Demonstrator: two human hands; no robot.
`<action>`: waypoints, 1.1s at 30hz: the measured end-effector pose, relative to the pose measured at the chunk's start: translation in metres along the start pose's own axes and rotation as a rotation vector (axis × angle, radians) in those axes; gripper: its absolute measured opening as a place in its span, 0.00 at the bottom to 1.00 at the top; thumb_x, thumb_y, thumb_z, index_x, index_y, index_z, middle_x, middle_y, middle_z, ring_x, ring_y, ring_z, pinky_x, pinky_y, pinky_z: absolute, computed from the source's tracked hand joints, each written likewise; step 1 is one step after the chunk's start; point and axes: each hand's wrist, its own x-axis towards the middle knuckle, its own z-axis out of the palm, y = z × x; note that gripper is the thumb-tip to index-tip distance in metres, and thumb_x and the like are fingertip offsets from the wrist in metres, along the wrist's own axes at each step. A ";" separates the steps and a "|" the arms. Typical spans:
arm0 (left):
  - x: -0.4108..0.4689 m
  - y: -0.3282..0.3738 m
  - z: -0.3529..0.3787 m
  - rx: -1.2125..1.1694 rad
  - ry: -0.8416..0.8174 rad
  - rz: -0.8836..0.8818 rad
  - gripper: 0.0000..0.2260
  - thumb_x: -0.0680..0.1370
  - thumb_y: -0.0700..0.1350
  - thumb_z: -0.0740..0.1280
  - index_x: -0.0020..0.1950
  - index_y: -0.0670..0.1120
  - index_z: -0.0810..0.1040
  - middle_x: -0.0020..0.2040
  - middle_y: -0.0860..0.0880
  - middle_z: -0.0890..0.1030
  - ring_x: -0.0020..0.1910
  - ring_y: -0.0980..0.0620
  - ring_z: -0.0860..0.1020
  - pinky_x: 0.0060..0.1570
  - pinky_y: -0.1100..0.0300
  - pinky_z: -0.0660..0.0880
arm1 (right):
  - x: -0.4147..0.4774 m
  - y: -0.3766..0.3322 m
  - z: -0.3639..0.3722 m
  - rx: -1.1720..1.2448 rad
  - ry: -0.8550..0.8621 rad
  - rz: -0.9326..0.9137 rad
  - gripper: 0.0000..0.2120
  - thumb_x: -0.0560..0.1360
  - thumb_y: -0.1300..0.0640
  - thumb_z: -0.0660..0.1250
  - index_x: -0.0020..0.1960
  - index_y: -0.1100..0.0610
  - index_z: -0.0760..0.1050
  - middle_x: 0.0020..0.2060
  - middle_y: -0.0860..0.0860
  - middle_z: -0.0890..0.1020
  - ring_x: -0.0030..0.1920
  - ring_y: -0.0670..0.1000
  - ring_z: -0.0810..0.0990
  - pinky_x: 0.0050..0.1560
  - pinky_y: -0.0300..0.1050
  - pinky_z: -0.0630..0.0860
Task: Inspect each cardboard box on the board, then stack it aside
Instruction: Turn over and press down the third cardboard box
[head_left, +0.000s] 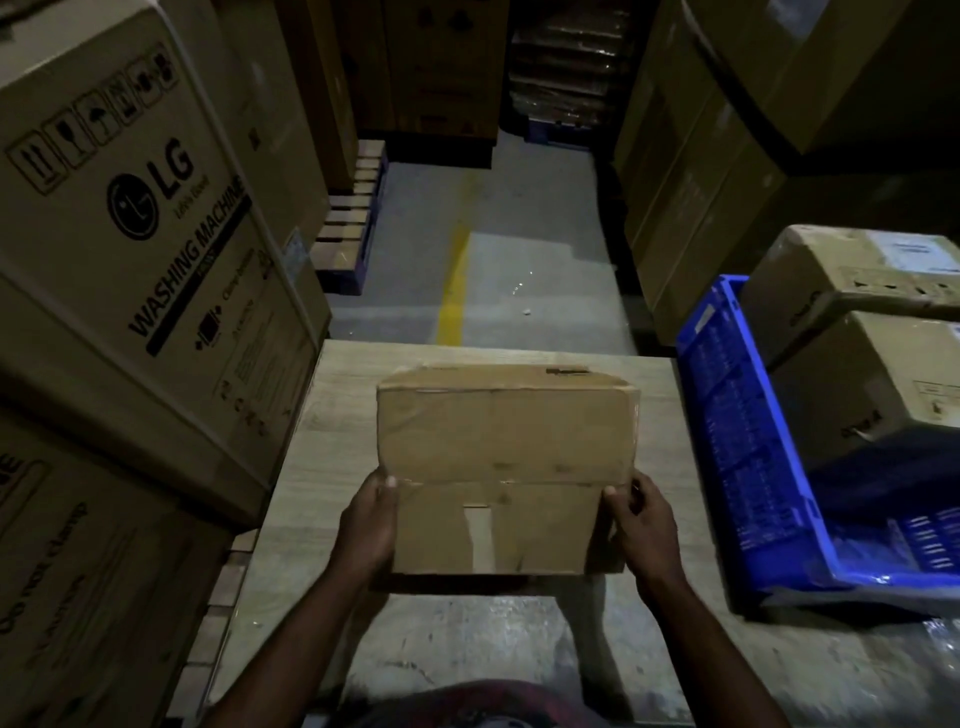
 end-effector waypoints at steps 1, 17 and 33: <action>0.000 -0.002 0.001 0.071 0.047 0.047 0.16 0.85 0.53 0.55 0.63 0.49 0.78 0.55 0.47 0.82 0.55 0.45 0.79 0.50 0.55 0.74 | 0.003 0.004 0.000 -0.053 0.015 -0.016 0.16 0.81 0.50 0.65 0.67 0.51 0.74 0.59 0.50 0.82 0.57 0.52 0.80 0.58 0.58 0.78; 0.064 0.023 0.025 0.236 0.250 0.045 0.14 0.84 0.48 0.58 0.52 0.45 0.82 0.47 0.40 0.83 0.46 0.39 0.80 0.45 0.52 0.75 | 0.064 -0.003 0.038 -0.290 0.185 -0.044 0.15 0.83 0.49 0.59 0.59 0.53 0.81 0.50 0.55 0.85 0.51 0.60 0.81 0.48 0.47 0.72; 0.016 0.009 0.007 0.210 0.124 -0.024 0.20 0.84 0.53 0.58 0.37 0.46 0.75 0.34 0.47 0.78 0.38 0.47 0.77 0.36 0.57 0.68 | 0.022 0.044 0.018 0.052 0.078 0.261 0.19 0.84 0.42 0.54 0.51 0.49 0.81 0.53 0.54 0.83 0.56 0.57 0.81 0.62 0.60 0.77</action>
